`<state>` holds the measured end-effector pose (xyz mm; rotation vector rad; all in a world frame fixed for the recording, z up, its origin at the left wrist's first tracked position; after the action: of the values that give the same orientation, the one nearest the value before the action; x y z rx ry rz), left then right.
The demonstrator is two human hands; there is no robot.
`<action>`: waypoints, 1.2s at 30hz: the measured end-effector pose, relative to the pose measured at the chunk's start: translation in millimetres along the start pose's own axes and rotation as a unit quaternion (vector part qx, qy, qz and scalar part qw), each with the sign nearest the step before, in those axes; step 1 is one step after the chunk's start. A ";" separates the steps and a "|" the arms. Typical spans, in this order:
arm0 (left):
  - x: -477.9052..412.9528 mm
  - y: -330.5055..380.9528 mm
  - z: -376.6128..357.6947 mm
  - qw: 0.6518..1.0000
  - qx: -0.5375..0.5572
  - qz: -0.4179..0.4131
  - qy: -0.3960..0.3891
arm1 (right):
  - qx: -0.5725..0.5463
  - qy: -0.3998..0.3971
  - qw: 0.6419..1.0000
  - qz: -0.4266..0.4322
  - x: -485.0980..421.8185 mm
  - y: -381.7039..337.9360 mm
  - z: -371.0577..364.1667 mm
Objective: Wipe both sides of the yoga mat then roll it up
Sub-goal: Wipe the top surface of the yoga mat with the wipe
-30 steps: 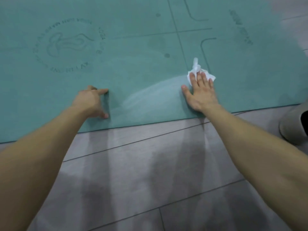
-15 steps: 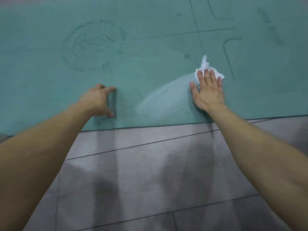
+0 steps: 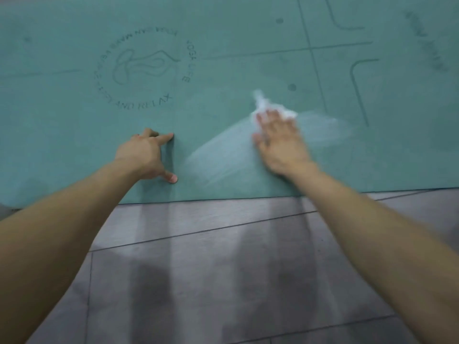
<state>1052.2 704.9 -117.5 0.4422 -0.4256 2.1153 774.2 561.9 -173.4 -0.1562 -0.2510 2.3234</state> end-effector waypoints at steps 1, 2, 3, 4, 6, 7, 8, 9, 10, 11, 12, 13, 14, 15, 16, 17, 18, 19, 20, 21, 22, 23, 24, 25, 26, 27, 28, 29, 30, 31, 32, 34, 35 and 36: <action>2.0 0.9 1.2 1.000 -0.001 0.002 0.003 | 0.007 -0.011 0.997 -0.080 -0.7 43.0 10.1; 3.4 2.1 3.1 1.000 -0.003 0.004 0.005 | 0.005 -0.026 0.990 -0.141 1.1 71.8 16.5; 3.8 3.0 4.7 1.000 -0.003 0.006 0.007 | 0.000 -0.037 0.982 -0.183 2.7 83.5 19.2; 3.5 3.4 5.3 1.000 -0.003 0.008 0.007 | 0.001 -0.040 0.979 -0.201 2.3 77.6 17.9; 3.7 4.1 6.6 1.000 -0.003 0.010 0.005 | 0.023 -0.029 0.988 -0.148 -4.0 25.1 6.8; 3.3 3.9 6.8 1.000 -0.002 0.011 0.005 | 0.025 -0.030 0.996 -0.078 -8.8 -16.2 -3.6; 2.6 3.4 6.5 1.000 -0.001 0.013 0.006 | 0.015 -0.036 0.999 0.004 -11.4 -63.1 -14.4; 2.1 3.1 5.3 1.000 0.000 0.013 0.007 | 0.002 -0.054 0.995 0.081 -9.2 -110.0 -25.2; 0.1 1.6 3.3 1.000 0.001 0.011 0.009 | -0.007 -0.074 0.987 0.142 -4.0 -151.4 -33.7; -2.4 0.3 1.1 1.000 0.002 0.007 0.010 | -0.016 -0.091 0.978 0.186 2.4 -180.8 -38.0; -3.0 -0.1 0.3 1.000 0.006 0.004 0.009 | -0.025 -0.101 0.970 0.219 5.4 -195.6 -39.5; -2.4 -0.2 0.5 1.000 0.009 0.002 0.008 | -0.028 -0.109 0.963 0.243 2.6 -194.4 -40.0; -0.5 0.8 1.9 1.000 0.010 0.002 0.008 | -0.022 -0.104 0.962 0.251 -4.7 -179.7 -37.4; 3.1 2.4 4.3 1.000 0.008 0.004 0.008 | -0.010 -0.095 0.967 0.237 -15.1 -154.7 -33.2; 5.1 3.4 5.5 1.000 0.007 0.006 0.009 | 0.005 -0.078 0.978 0.193 -28.7 -118.0 -26.6; 6.5 3.6 6.0 1.000 0.007 0.009 0.010 | 0.018 -0.055 0.990 0.128 -43.4 -71.3 -17.0; 7.4 3.7 6.3 1.000 0.007 0.010 0.013 | 0.029 -0.035 0.998 0.047 -52.6 -19.3 -5.3; 7.5 3.9 6.6 1.000 0.006 0.010 0.015 | 0.032 -0.032 0.998 -0.041 -54.4 30.8 6.0; 6.9 3.9 7.0 1.000 0.005 0.010 0.017 | 0.023 -0.033 0.992 -0.124 -50.2 72.2 15.7; 6.1 3.7 7.5 1.000 0.005 0.011 0.018 | 0.008 -0.037 0.980 -0.193 -44.5 99.5 20.8; 5.2 3.3 8.6 1.000 0.006 0.011 0.019 | -0.002 -0.038 0.971 -0.238 -42.1 107.8 21.6; 4.4 2.6 9.0 1.000 0.007 0.012 0.020 | -0.003 -0.039 0.968 -0.249 -43.8 98.1 18.8; 4.3 2.3 9.4 1.000 0.005 0.012 0.021 | 0.003 -0.038 0.974 -0.223 -48.1 73.3 13.3; 4.1 2.2 9.8 1.000 0.003 0.012 0.021 | 0.006 -0.035 0.986 -0.161 -54.5 37.1 3.5; 3.6 2.3 10.2 1.000 0.001 0.012 0.022 | 0.003 -0.036 0.997 -0.075 -59.3 -8.2 -6.6; 3.2 2.4 10.4 1.000 0.000 0.015 0.022 | -0.004 -0.050 0.999 0.016 -59.8 -57.0 -16.5; 2.7 2.8 11.1 1.000 0.000 0.017 0.023 | -0.009 -0.074 0.992 0.102 -55.8 -103.6 -25.6; 1.9 3.3 11.7 1.000 -0.001 0.018 0.026 | -0.013 -0.099 0.979 0.175 -48.8 -141.3 -31.8; 1.1 3.7 12.1 0.999 -0.003 0.020 0.028 | -0.020 -0.118 0.966 0.231 -41.9 -166.0 -34.6; 1.1 4.1 12.1 0.999 -0.005 0.021 0.029 | -0.023 -0.133 0.954 0.269 -40.1 -174.3 -36.7; 1.2 4.2 12.0 0.999 -0.006 0.021 0.029 | -0.018 -0.132 0.948 0.288 -44.5 -168.7 -34.2; 1.7 2.6 11.7 0.999 -0.002 0.019 0.028 | -0.005 -0.099 0.969 0.227 -69.5 -118.6 -23.9; 2.1 1.2 11.2 0.999 0.002 0.019 0.027 | -0.005 -0.072 0.987 0.144 -84.1 -75.7 -15.6; 2.5 0.2 10.4 0.999 0.004 0.017 0.027 | 0.001 -0.041 0.998 0.048 -93.0 -26.3 -5.1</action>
<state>1052.2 701.8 -107.3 0.3837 -0.3958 2.1578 857.6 513.2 -169.1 -0.0723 -0.2878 2.4294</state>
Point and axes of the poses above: each hand's wrist, its own x-axis away from the middle knuckle, its own z-axis out of the back of the hand, y = z × x, the point moved 7 cm from there along -x, towards the middle knuckle, and after that the axes turned 8 degrees about z, right-handed, at the moved point
